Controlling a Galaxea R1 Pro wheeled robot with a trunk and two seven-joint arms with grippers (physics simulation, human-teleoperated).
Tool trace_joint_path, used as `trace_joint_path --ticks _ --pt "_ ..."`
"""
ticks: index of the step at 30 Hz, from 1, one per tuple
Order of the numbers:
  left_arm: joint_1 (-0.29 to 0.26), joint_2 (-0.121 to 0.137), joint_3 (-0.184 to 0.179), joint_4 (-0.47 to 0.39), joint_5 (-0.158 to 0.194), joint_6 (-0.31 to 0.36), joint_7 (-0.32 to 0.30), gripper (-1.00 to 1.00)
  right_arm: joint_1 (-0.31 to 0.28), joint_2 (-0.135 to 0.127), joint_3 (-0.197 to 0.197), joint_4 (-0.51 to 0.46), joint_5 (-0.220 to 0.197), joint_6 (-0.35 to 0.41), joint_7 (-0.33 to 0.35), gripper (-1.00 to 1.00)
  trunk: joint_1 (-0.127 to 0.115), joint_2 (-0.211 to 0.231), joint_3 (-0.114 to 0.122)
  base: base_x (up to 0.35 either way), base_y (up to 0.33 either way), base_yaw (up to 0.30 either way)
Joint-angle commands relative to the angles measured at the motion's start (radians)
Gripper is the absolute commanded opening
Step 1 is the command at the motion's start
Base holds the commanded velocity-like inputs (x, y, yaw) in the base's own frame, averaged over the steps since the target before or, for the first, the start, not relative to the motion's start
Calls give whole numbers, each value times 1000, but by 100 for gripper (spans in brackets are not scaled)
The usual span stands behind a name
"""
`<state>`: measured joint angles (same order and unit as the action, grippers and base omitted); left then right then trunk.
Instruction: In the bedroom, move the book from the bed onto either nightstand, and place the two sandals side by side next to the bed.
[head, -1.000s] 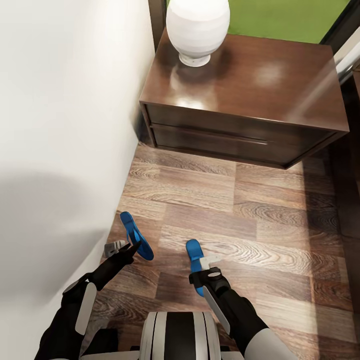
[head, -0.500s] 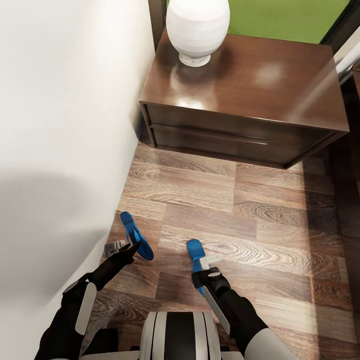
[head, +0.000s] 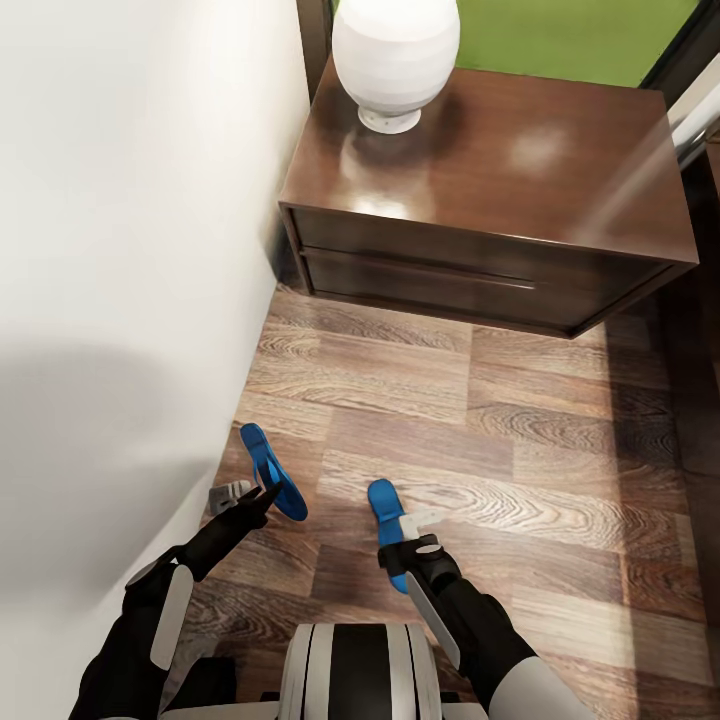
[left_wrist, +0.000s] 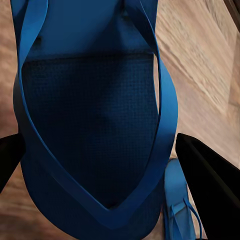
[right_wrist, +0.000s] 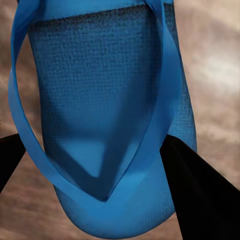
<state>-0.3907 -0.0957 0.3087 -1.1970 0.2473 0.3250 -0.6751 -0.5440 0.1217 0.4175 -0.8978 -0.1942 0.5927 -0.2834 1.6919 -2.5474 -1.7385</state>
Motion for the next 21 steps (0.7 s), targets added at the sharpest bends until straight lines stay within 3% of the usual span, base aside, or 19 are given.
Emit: trace_joint_path --ticks 1,21 --pt "-1 -1 3 0 7 9 -4 -100 -1 -1 3 -1 -13 3 -11 -100 0 0 0 0 0 0" --pt "-1 -1 3 -1 8 11 -4 -100 -1 -1 3 -1 -13 3 -11 -100 -9 4 77 0 0 0"
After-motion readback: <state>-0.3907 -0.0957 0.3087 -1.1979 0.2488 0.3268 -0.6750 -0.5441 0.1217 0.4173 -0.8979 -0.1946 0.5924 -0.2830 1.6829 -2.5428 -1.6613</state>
